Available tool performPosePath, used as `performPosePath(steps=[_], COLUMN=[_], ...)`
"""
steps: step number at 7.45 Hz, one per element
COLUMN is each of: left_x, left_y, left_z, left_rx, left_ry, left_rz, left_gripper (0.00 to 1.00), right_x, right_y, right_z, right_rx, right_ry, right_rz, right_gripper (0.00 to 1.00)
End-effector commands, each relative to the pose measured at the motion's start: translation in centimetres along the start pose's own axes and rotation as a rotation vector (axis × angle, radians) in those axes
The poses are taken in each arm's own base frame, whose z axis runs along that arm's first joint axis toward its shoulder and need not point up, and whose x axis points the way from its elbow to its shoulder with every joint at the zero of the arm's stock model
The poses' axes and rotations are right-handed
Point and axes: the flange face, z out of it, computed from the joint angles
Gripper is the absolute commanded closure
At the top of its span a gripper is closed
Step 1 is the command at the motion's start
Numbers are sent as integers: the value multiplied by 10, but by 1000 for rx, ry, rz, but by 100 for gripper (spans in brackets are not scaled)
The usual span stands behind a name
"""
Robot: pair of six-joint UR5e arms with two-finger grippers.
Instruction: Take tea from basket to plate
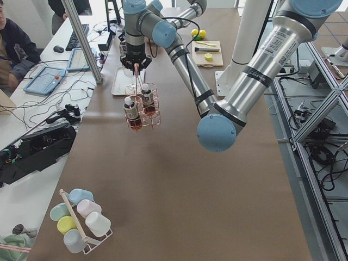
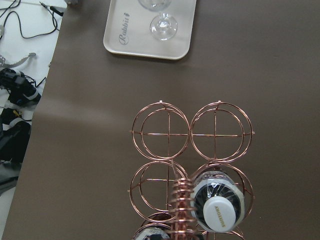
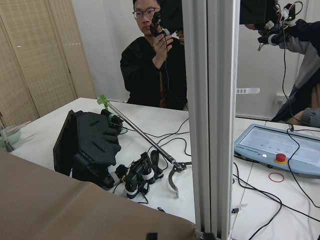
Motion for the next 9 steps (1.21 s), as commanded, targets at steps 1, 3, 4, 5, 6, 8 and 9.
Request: performPosePath(steps=[1,3,4,5,6,8,9], left_x=[-17,-38,-53,-69,-82,-105,-117], left_y=[81,116,137,160,180,217,231], left_z=[6,9,9,13,25,45,53], left_rx=[-76,-124,-140,-157,-171,-188,-183], left_ry=[2,-6,2,17,49,98,89], left_rz=[-92,-88,-83,-56,-6,72,112], left_gripper=[100,100,100,100,100,100,100], right_x=[4,10,23,48,49,44,39], right_y=[26,34,34,25,27,29,31], right_z=[18,25,27,28,32,36,37], right_rx=[17,-5,-30,-114,-124,-121,-117], right_ry=[17,27,30,34,42,48,47], right_rz=[29,27,25,20,19,17,18], right_gripper=[100,100,100,100,100,100,100])
